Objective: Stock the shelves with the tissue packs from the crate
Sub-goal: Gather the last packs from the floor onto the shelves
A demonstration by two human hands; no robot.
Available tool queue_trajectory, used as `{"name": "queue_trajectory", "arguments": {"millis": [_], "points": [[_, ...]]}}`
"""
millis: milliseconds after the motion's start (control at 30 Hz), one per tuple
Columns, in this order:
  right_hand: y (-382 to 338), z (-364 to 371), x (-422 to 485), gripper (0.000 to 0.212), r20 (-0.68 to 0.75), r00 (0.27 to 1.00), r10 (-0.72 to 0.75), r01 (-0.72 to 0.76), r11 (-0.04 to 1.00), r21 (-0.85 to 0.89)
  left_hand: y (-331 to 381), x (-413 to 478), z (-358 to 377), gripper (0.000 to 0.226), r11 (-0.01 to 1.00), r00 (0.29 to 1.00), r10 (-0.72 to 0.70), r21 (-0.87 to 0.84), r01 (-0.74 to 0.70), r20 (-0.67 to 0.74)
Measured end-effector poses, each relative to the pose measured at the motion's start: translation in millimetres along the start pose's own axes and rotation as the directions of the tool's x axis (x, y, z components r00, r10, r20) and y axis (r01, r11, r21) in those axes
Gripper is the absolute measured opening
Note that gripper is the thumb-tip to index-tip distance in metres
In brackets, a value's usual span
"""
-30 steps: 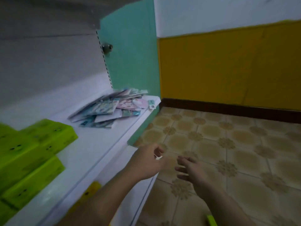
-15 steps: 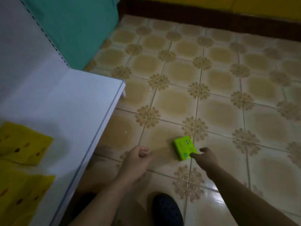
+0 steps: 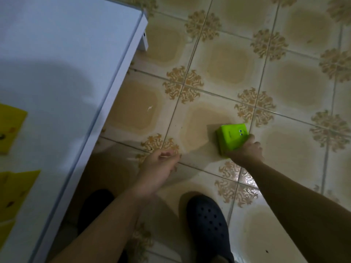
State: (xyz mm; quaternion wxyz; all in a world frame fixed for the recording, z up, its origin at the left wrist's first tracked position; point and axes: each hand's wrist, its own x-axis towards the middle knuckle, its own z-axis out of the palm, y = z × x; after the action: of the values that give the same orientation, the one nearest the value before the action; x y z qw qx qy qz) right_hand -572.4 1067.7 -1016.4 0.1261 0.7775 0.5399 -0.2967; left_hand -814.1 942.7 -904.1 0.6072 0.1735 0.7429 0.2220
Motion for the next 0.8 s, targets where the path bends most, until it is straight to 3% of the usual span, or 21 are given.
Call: {"name": "queue_trajectory", "arguments": {"millis": [133,267,433,533,600,700,800], "points": [[-19.4,-36.0,-59.1,0.104,0.092,0.990,-0.112,0.084,0.961,0.265,23.4,-32.8,-7.4,0.016,0.999,1.000,0.022,-0.038,-0.022,-0.011],[-43.7,-91.9,-147.1,0.104,0.024,0.945,-0.328,0.295,0.878,0.377,62.9,-97.8,-14.3,0.031,0.988,0.997,0.083,-0.131,-0.083,-0.010],[-69.6,-175.6,-268.7,0.069,-0.130,0.843,-0.522,0.500,0.672,0.547,108.1,-201.7,-9.1,0.094,0.945,0.978,0.181,-0.259,-0.202,-0.102],[-82.0,-218.9,-332.3,0.078,-0.211,0.777,-0.593,0.601,0.598,0.530,133.4,-266.8,-15.4,0.083,0.881,0.936,0.309,-0.320,-0.348,-0.166],[-82.4,-248.4,-377.8,0.076,-0.252,0.678,-0.691,0.690,0.479,0.543,147.3,-314.6,-27.7,0.066,0.823,0.875,0.413,-0.307,-0.477,-0.253],[-85.3,-287.7,-427.3,0.067,-0.203,0.581,-0.788,0.681,0.335,0.651,166.4,-368.0,-60.2,0.056,0.751,0.777,0.522,-0.242,-0.614,-0.352],[-95.9,-323.6,-460.1,0.048,-0.216,0.583,-0.783,0.614,0.250,0.749,177.4,-420.7,-104.3,0.045,0.719,0.717,0.638,-0.115,-0.685,-0.282]]}}
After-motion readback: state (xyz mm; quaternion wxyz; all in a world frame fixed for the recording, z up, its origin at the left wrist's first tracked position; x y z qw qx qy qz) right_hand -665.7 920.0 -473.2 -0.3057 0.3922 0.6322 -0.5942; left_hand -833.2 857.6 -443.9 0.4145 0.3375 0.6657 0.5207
